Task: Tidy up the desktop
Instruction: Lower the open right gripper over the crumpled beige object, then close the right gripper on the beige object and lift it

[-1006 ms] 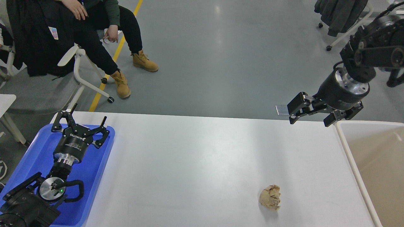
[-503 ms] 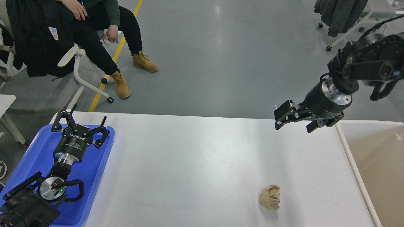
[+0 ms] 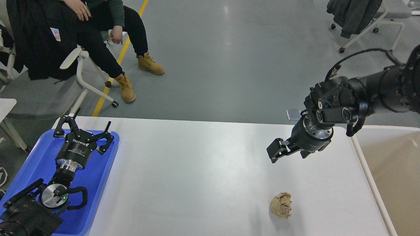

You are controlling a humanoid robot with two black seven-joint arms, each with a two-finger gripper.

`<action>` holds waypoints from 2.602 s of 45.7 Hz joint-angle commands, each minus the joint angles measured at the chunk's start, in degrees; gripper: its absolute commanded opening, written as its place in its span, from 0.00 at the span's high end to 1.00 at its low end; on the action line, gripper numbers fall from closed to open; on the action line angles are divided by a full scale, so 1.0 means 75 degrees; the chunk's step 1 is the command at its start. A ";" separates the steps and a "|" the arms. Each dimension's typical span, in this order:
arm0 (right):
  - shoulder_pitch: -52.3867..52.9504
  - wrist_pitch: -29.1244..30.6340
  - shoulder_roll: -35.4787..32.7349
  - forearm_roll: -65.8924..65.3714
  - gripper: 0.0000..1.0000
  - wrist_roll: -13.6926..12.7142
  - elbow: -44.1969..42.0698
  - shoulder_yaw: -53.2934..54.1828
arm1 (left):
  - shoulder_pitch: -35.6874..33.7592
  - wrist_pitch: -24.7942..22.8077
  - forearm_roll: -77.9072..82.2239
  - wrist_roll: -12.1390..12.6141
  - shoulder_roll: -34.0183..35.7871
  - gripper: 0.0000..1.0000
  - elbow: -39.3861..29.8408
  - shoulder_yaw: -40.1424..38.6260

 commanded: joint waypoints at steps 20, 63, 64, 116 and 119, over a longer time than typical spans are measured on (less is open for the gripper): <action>-0.1732 -0.1616 0.0196 0.0357 0.00 -0.0444 0.0017 -0.0241 | 0.0009 0.0000 0.0000 -0.0006 -0.0012 0.01 0.0000 0.0000; -0.3303 -0.2167 0.0196 0.0368 0.00 -0.0432 -0.0651 0.0111 | -0.0002 0.0000 0.0000 -0.0006 0.0000 0.01 0.0000 0.0000; -0.3326 -0.2178 0.0196 0.0368 0.00 -0.0432 -0.0663 0.0111 | -0.0002 0.0000 0.0000 0.0005 0.0000 0.01 0.0000 0.0000; -0.3245 -0.2272 0.0196 -0.1049 1.00 -0.0280 -0.0406 0.0193 | -0.0002 0.0000 0.0000 0.0005 0.0000 0.01 0.0000 0.0000; -0.2988 -0.2225 0.0196 -0.1061 1.00 -0.0222 -0.0312 0.0193 | -0.0002 0.0000 0.0000 0.0005 0.0000 0.01 0.0000 0.0000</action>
